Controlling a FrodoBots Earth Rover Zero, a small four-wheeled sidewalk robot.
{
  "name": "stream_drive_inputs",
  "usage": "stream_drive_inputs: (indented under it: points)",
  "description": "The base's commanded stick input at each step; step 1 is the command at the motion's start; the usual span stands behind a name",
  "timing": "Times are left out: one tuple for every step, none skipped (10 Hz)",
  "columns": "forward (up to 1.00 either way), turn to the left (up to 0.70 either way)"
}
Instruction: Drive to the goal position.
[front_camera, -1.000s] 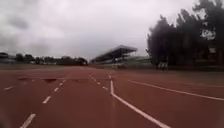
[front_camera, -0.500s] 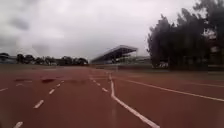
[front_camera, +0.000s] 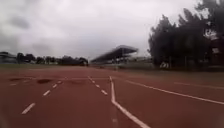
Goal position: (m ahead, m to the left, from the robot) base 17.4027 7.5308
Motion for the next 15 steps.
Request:
stream_drive_inputs:
  points:
    - [0.5,0.0]
    - [0.5,0.0]
    - [0.5,0.0]
    - [0.5,0.0]
    - [0.5,0.0]
    - [0.5,0.0]
    - [0.5,0.0]
    - [0.5,0.0]
    - [0.5,0.0]
    - [0.5,0.0]
    - [0.5,0.0]
    - [0.5,0.0]
    - [0.5,0.0]
    - [0.5,0.0]
    - [0.5,0.0]
